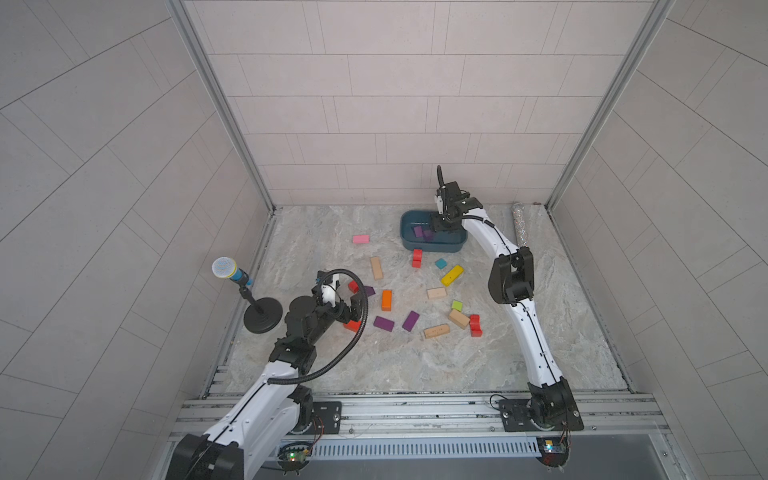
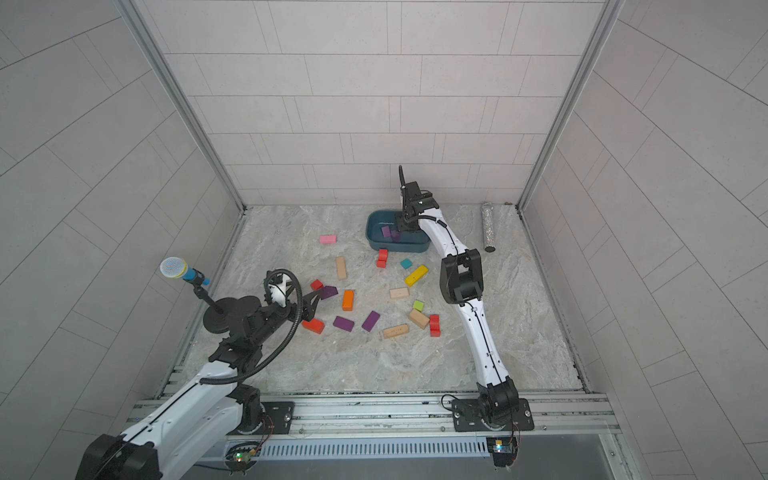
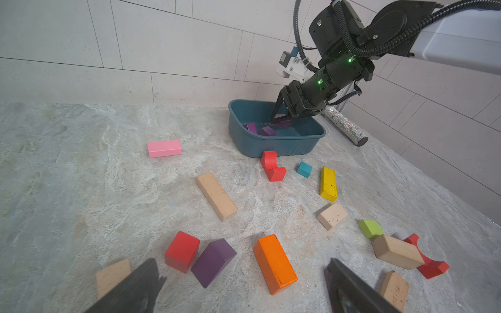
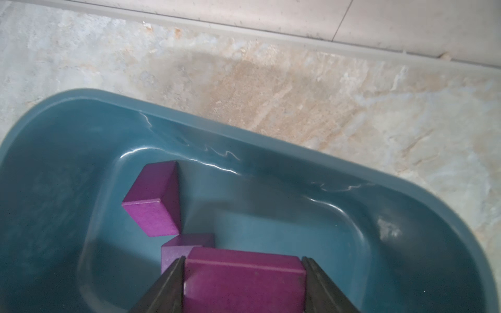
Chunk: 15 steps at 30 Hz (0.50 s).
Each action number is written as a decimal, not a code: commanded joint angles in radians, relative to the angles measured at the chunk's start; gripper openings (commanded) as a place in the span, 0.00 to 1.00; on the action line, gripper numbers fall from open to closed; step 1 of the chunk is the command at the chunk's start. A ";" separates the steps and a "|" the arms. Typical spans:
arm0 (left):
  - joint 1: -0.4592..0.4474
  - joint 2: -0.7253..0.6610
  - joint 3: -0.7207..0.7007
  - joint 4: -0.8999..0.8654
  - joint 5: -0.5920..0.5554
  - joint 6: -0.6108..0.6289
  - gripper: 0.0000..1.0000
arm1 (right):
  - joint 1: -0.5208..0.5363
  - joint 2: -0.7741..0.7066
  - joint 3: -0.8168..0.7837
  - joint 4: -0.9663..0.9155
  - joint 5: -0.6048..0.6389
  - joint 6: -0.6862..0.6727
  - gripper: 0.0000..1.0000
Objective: Pick purple bricks into the storage bin
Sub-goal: Place the building block in the storage box.
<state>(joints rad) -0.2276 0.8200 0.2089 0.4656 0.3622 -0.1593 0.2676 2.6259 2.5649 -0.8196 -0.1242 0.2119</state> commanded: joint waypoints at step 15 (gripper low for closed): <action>-0.004 -0.010 0.018 0.021 0.009 0.009 1.00 | 0.070 -0.103 -0.040 -0.055 0.015 -0.084 0.81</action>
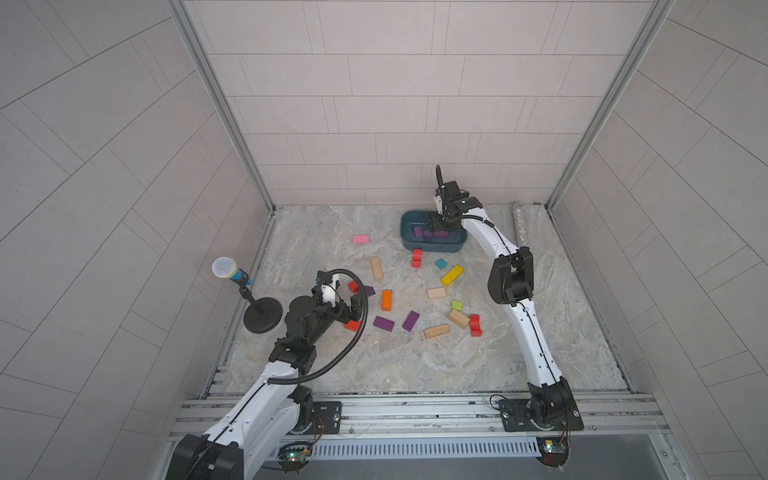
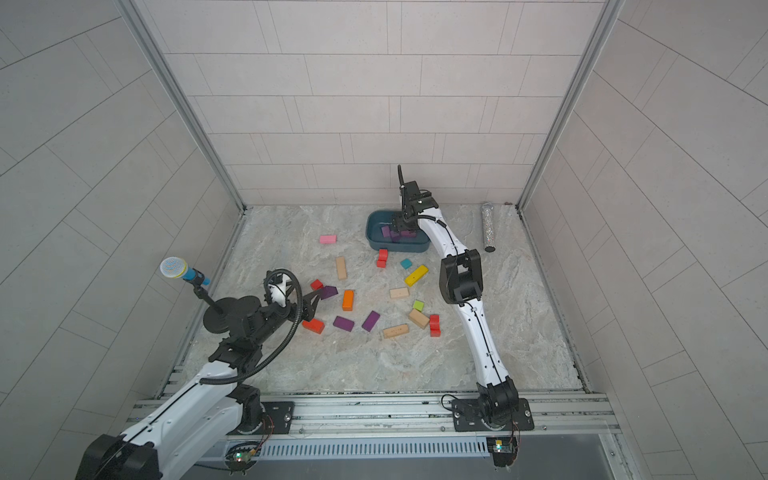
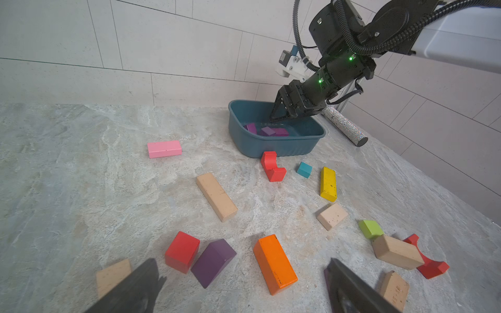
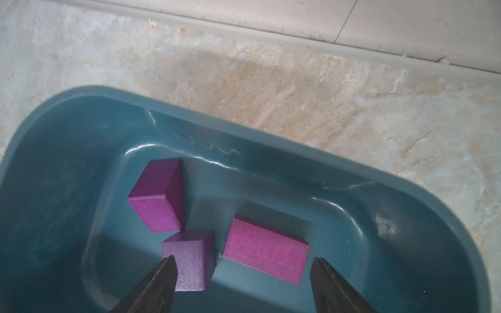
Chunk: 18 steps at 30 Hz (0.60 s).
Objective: Pick purple bricks into the storage bin
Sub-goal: Place the building block in the storage box, then pick up the building block from the center of the board.
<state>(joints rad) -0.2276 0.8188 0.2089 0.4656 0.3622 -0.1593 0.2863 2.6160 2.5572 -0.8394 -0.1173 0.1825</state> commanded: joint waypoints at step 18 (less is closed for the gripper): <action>-0.004 -0.035 0.022 -0.010 -0.014 0.000 1.00 | 0.277 -0.595 -0.814 0.296 -0.119 -0.142 0.76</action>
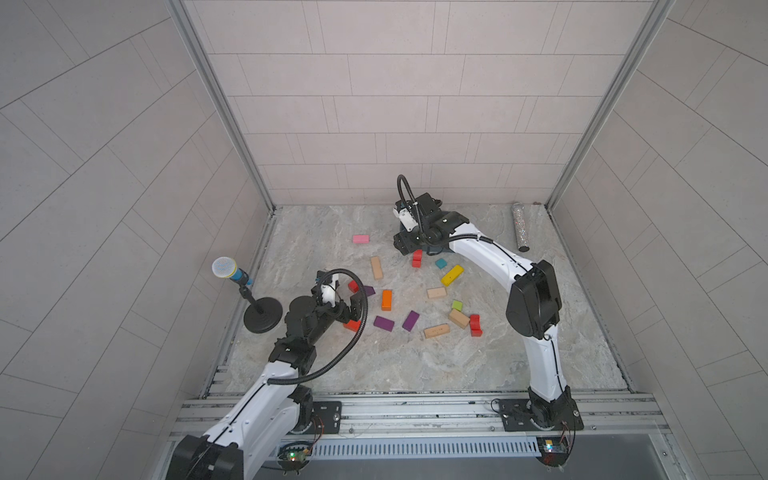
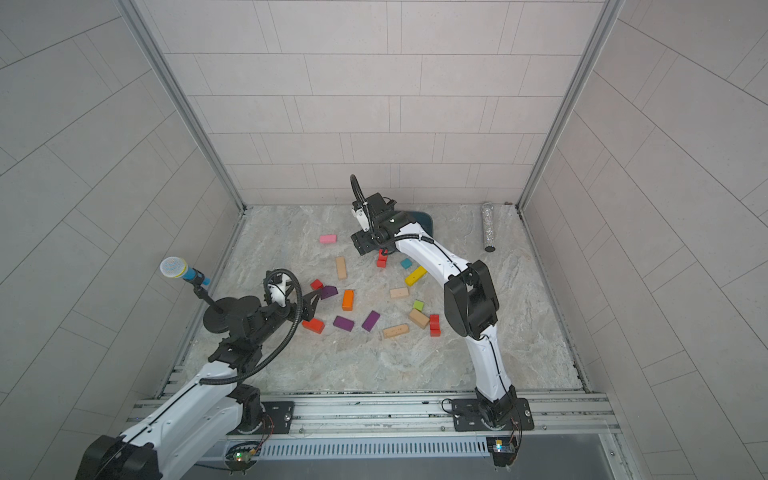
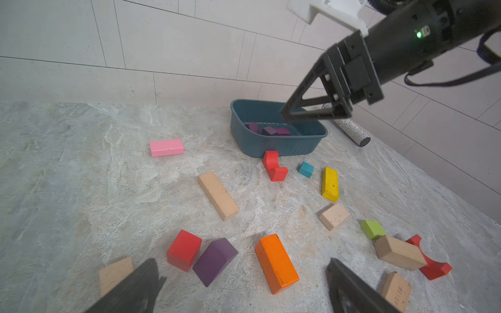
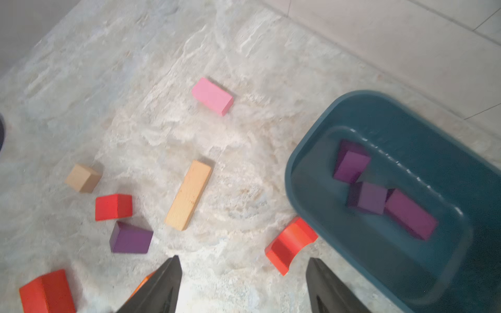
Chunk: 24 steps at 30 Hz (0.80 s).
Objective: Pick purple bricks into the storage bin
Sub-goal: Pick up the building block from the center of the board.
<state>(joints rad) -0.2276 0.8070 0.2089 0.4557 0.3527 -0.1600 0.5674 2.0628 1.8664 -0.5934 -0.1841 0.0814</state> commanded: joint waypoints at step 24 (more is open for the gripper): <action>-0.004 -0.023 0.018 -0.003 -0.015 -0.007 1.00 | 0.327 -0.375 -0.862 0.270 0.135 0.003 0.80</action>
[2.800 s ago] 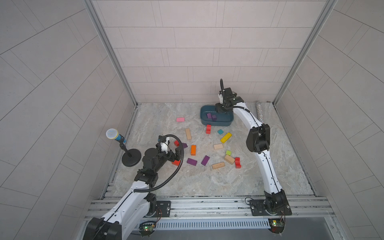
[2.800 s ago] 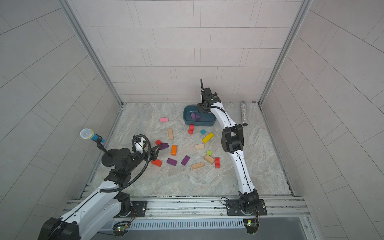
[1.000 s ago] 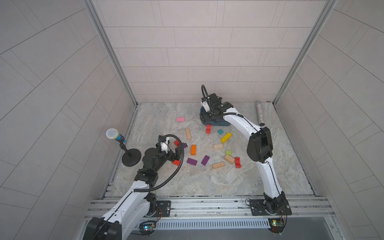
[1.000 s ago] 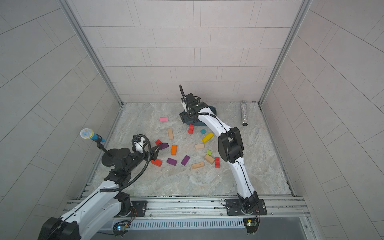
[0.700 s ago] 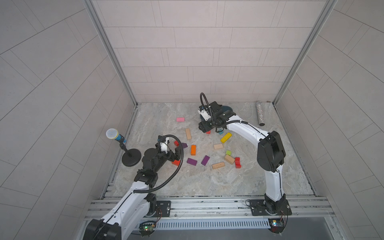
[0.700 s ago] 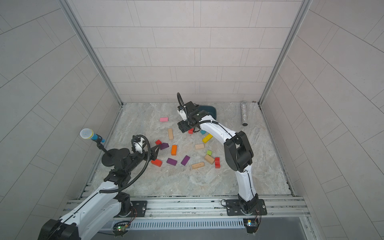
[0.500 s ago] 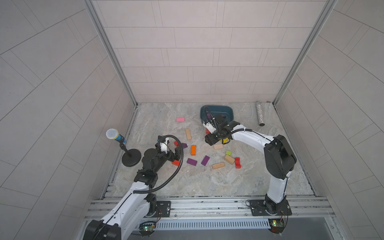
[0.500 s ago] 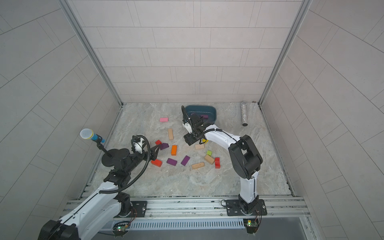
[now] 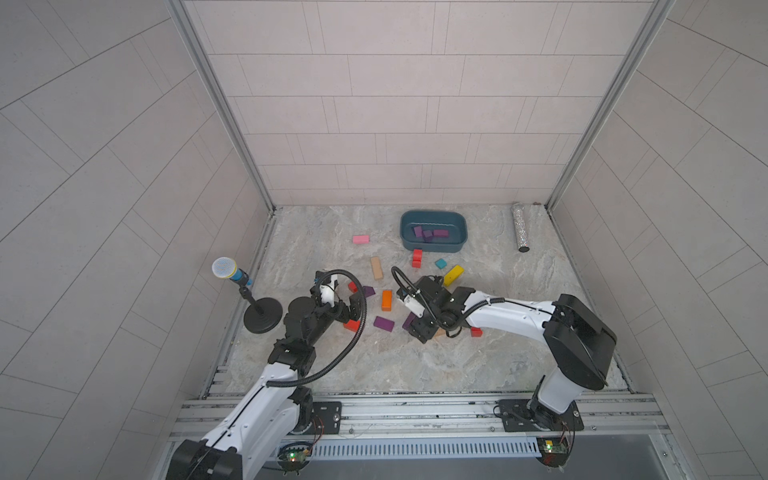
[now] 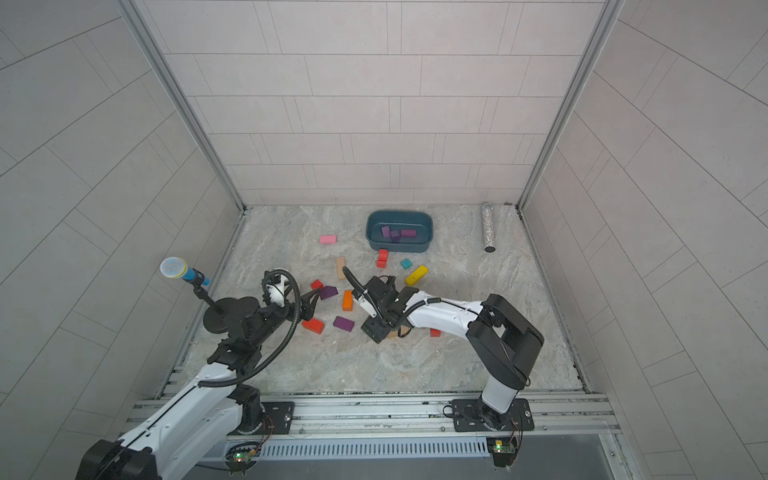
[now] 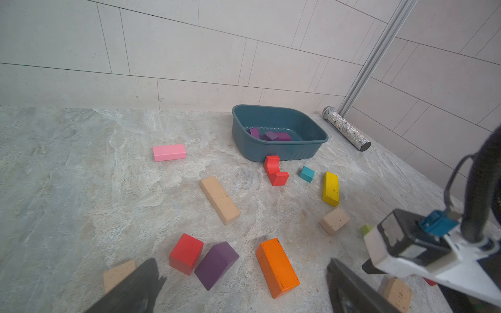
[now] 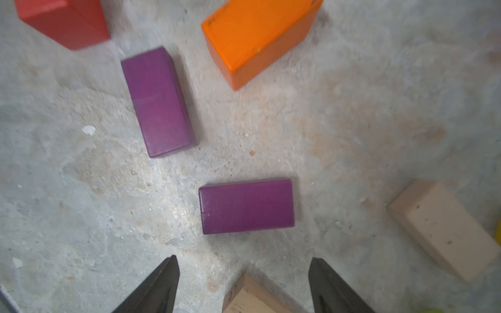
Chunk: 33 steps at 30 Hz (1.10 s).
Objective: Pick purple bricks into the storage bin
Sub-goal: Pick up the building block from the center of the board.
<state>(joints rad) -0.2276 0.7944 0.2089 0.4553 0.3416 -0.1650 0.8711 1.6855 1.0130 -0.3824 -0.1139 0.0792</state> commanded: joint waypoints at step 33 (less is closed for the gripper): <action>-0.004 -0.011 0.018 -0.006 -0.001 0.005 1.00 | -0.035 0.135 -0.039 0.231 -0.027 -0.035 0.81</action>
<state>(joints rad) -0.2276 0.7944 0.2089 0.4538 0.3405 -0.1646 0.8429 1.7901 0.9936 -0.1570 -0.1127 0.0494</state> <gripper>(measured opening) 0.998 0.814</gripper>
